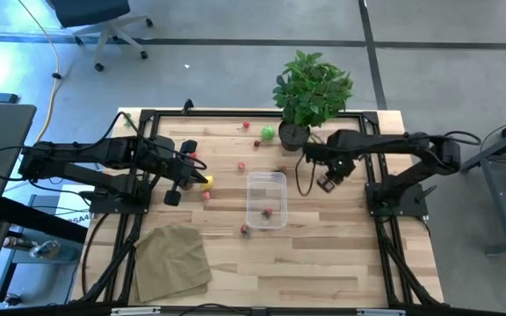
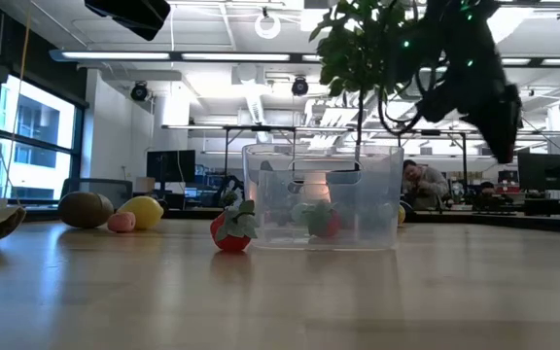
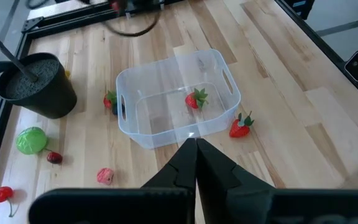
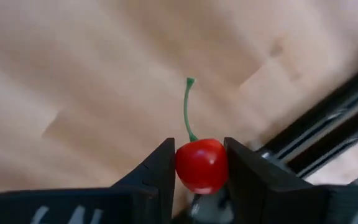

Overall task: Pick and placing Produce into tupperware
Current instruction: Put the red cherry into the transparent container

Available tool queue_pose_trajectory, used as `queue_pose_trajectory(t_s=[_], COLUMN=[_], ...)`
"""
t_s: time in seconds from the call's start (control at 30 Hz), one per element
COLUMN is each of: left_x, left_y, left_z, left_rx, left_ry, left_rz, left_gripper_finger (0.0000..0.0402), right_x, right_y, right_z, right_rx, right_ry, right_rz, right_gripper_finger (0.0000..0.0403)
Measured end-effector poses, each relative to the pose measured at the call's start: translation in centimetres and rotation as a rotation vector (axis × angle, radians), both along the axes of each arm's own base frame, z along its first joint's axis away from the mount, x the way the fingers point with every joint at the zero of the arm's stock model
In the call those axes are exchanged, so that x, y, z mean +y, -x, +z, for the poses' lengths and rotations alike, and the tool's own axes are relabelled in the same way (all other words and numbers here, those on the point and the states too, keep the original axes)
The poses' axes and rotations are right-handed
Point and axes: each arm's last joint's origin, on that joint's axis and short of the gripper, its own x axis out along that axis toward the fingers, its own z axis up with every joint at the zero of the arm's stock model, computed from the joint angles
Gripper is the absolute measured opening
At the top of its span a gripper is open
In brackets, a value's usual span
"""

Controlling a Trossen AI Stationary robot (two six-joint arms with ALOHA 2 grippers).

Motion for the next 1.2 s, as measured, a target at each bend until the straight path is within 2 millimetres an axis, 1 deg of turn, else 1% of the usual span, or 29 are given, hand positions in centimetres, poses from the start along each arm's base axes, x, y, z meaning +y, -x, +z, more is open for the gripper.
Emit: queue_pose_trajectory(t_s=[0.1,0.2,0.27,0.4,0.5,0.6,0.73,0.8,0.87,0.93,1.0,1.07,1.13,1.2], left_x=[0.0,0.0,0.0,0.0,0.0,0.0,0.0,0.0,0.0,0.0,0.0,0.0,0.0,0.0], left_y=[0.0,0.0,0.0,0.0,0.0,0.0,0.0,0.0,0.0,0.0,0.0,0.0,0.0,0.0], left_z=[0.0,0.0,0.0,0.0,0.0,0.0,0.0,0.0,0.0,0.0,0.0,0.0,0.0,0.0], left_rx=[0.000,0.000,0.000,0.000,0.000,0.000,0.000,0.001,0.000,0.000,0.000,0.001,0.000,0.000], left_ry=[0.000,0.000,0.000,0.000,0.000,0.000,0.000,0.000,0.000,0.000,0.000,0.000,0.000,0.000], left_rz=[0.000,0.000,0.000,0.000,0.000,0.000,0.000,0.000,0.000,0.000,0.000,0.000,0.000,0.000], left_gripper_finger=[0.0001,0.0001,0.0001,0.0001,0.0001,0.0001,0.0001,0.0001,0.0001,0.0001,0.0001,0.0001,0.0001,0.0001], right_x=[2.2,4.5,6.0,8.7,9.9,10.2,10.0,9.6,9.2,8.8,8.4,8.0,7.7,7.4], right_y=[-0.4,-1.2,-2.2,-4.4,-6.0,-7.6,-9.1,-9.7,-10.2,-10.9,-11.8,-13.0,-14.2,-15.4], right_z=[0.1,0.0,-0.1,0.2,1.6,4.3,8.8,10.9,12.6,13.7,13.8,13.0,11.3,9.2], right_rx=[-0.025,-0.109,-0.209,-0.466,-0.651,-0.822,-0.995,-1.046,-1.086,-1.101,-1.075,-1.007,-0.910,-0.825], right_ry=[-0.117,-0.205,-0.240,-0.274,-0.249,-0.140,0.098,0.204,0.266,0.292,0.301,0.287,0.255,0.213], right_rz=[0.104,0.206,0.279,0.435,0.525,0.607,0.686,0.699,0.703,0.713,0.722,0.730,0.737,0.753], right_gripper_finger=[0.0099,0.0099,0.0099,0.0099,0.0099,0.0099,0.0099,0.0099,0.0099,0.0099,0.0099,0.0099,0.0099,0.0099])
